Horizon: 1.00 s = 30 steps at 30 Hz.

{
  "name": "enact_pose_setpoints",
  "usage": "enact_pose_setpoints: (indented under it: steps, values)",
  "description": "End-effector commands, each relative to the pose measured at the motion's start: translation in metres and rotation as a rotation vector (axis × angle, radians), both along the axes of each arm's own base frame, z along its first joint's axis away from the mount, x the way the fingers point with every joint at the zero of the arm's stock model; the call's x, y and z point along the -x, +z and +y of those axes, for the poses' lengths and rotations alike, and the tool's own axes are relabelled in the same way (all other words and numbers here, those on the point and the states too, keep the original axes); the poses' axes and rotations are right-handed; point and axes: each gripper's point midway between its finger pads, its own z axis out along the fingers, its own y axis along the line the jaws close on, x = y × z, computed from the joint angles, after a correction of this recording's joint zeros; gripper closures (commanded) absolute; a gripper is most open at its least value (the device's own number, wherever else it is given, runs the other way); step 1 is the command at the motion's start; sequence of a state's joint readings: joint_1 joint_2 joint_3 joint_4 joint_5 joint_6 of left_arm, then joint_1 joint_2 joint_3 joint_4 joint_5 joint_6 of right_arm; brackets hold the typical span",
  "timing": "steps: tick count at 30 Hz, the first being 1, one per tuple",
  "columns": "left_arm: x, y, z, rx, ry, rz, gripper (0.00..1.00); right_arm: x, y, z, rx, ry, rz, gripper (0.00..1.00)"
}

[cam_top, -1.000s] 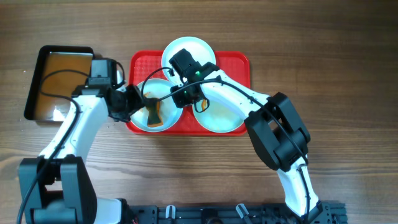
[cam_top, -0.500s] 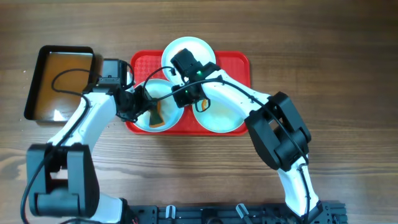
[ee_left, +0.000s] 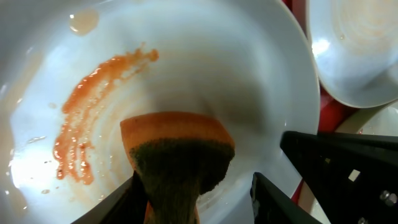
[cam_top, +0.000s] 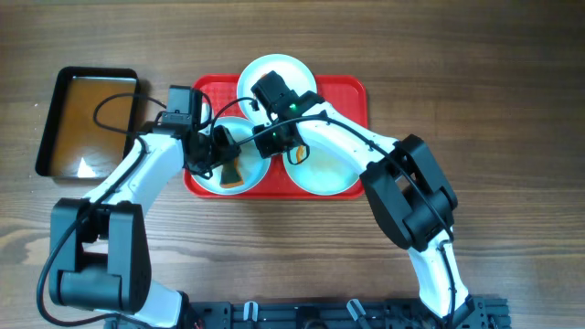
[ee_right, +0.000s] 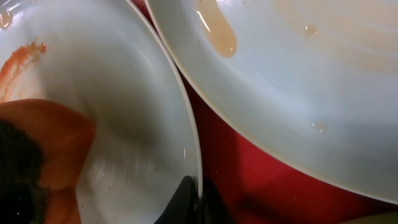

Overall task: Clean dirty plates on tray and stack at the side
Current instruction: 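Scrub the lower-left plate with the sponge while the right gripper holds it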

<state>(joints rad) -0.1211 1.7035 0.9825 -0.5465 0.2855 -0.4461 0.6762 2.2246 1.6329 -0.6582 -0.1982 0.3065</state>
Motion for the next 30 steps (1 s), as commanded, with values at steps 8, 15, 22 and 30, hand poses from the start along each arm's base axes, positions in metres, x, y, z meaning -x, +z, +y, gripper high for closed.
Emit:
enact_pose_setpoints:
  steps: [8,15,22,30]
  values:
    - [0.015,-0.026,0.001,-0.039,-0.026,0.084,0.52,0.01,-0.016,-0.002,0.027,0.026,0.033,0.95]
    - [0.018,-0.031,0.002,-0.056,-0.053,0.098,0.76,0.01,-0.016,-0.002,0.027,0.026,0.033,0.95]
    - [0.001,-0.015,-0.011,0.017,-0.068,0.01,0.96,0.009,-0.016,-0.002,0.027,0.026,0.033,0.95]
    - [-0.025,-0.006,-0.013,0.016,-0.065,-0.109,0.96,0.009,-0.016,-0.002,0.026,0.026,0.031,0.95]
